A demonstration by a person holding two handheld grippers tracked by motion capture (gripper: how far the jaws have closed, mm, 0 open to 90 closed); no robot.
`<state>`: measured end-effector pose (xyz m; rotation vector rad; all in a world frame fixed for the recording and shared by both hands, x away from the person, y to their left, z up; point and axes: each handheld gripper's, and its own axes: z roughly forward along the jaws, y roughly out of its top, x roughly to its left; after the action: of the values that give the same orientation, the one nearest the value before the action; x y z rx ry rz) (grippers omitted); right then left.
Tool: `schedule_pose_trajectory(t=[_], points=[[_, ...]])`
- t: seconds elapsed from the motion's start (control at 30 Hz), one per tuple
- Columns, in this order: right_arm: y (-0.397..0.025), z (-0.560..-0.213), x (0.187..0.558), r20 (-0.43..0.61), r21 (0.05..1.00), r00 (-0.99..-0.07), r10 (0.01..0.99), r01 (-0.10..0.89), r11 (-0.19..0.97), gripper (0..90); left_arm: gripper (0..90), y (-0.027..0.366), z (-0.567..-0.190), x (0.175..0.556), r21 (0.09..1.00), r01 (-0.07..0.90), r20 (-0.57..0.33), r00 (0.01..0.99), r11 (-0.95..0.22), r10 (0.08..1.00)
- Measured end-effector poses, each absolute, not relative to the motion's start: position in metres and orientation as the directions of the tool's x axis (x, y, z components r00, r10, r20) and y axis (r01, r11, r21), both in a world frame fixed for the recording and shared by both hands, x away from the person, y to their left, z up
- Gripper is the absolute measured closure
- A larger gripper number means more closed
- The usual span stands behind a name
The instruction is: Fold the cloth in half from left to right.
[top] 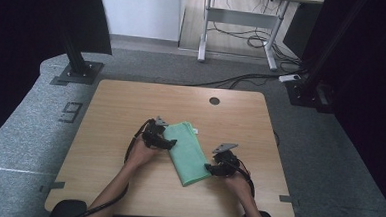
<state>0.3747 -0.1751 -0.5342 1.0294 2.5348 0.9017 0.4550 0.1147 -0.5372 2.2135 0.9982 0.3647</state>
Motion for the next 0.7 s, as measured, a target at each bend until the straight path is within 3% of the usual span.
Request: schedule_pose_trajectory(t=[0.6, 0.7], points=[[-0.134, -0.535, 0.344, 0.015, 0.636, -0.821, 0.570, 0.448, 0.629, 44.3, 14.7, 0.118, -0.541, 0.450, 0.685, 0.543, 0.025, 0.649, -0.486, 0.760], [-0.139, -0.530, 0.348, 0.070, 0.671, -0.816, 0.574, 0.464, 0.578, 43.7, 14.6, 0.119, -0.537, 0.441, 0.692, 0.532, 0.017, 0.664, -0.488, 0.748]])
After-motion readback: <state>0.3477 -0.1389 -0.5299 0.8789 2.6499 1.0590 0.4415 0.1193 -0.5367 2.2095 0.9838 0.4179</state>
